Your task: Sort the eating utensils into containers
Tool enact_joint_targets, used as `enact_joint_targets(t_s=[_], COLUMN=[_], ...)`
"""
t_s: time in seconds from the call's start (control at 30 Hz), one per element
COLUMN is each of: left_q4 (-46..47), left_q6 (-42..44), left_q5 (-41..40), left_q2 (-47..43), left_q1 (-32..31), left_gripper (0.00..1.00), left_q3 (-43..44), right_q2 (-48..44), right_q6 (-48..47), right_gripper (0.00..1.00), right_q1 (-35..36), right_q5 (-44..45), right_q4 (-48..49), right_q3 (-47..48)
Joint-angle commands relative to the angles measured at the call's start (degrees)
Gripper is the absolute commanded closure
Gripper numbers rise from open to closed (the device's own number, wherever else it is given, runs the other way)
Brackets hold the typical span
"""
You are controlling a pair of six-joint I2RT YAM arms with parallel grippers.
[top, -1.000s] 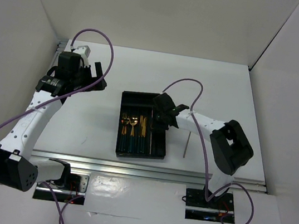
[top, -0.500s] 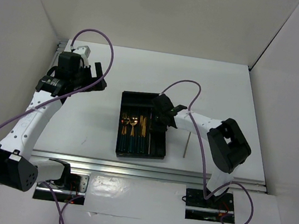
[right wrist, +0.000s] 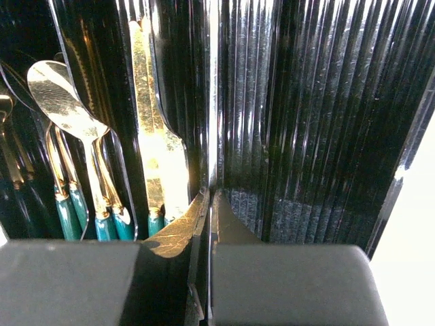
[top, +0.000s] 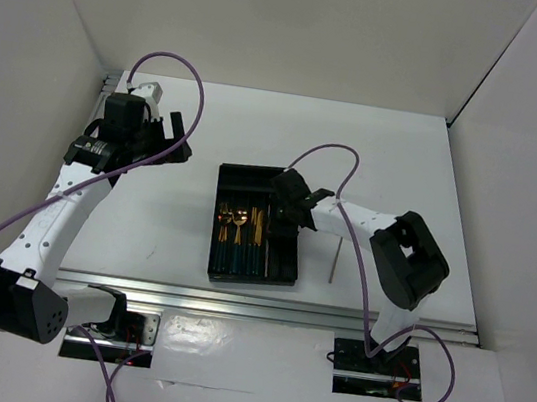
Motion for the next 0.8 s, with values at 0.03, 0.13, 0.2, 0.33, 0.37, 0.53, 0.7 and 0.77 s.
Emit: enact_joint_targets(t_s=[0.03,0.13,0.2,0.33,0.37,0.53,0.7,0.77], left_q4=[0.80,0.80,0.80,0.80,0.80,0.80,0.80,0.80], left_q6=[1.55,1.55,1.55,1.55,1.55,2.08,2.08,2.08], left_q5=[0.35,0.35,0.35,0.35,0.35,0.35,0.35,0.35], left_q2=[-0.70,-0.70,-0.70,-0.70,-0.70,-0.70,-0.70,-0.70], left_q1=[0.33,0.33,0.33,0.33,0.33,0.33,0.33,0.33], left_gripper=[0.00,0.00,0.00,0.00,0.00,0.00,0.00,0.00], left_q3=[-0.06,-0.06,-0.06,-0.06,-0.06,-0.06,-0.06,-0.06], right_q2=[1.01,1.02,1.54,1.54,1.54,1.02,-1.78,-3.02], right_q6=[0.94,0.94,0.94,1.55,1.55,1.55,1.03,-0.02], right_gripper=[1.00,1.00,0.98,0.68,0.66,0.60,0.60,0.60], right_q1=[1.32,1.33,1.33,1.33,1.33,1.33,1.33,1.33], right_q5=[-0.63,-0.11,-0.11,0.50,0.51,0.51,1.65,1.65], right_q4=[1.90,1.37,-0.03,-0.56,-0.56,-1.35,-3.63,-4.17], right_q3=[1.71,1.71,2.32,3.03,3.03,3.11,4.96,6.54])
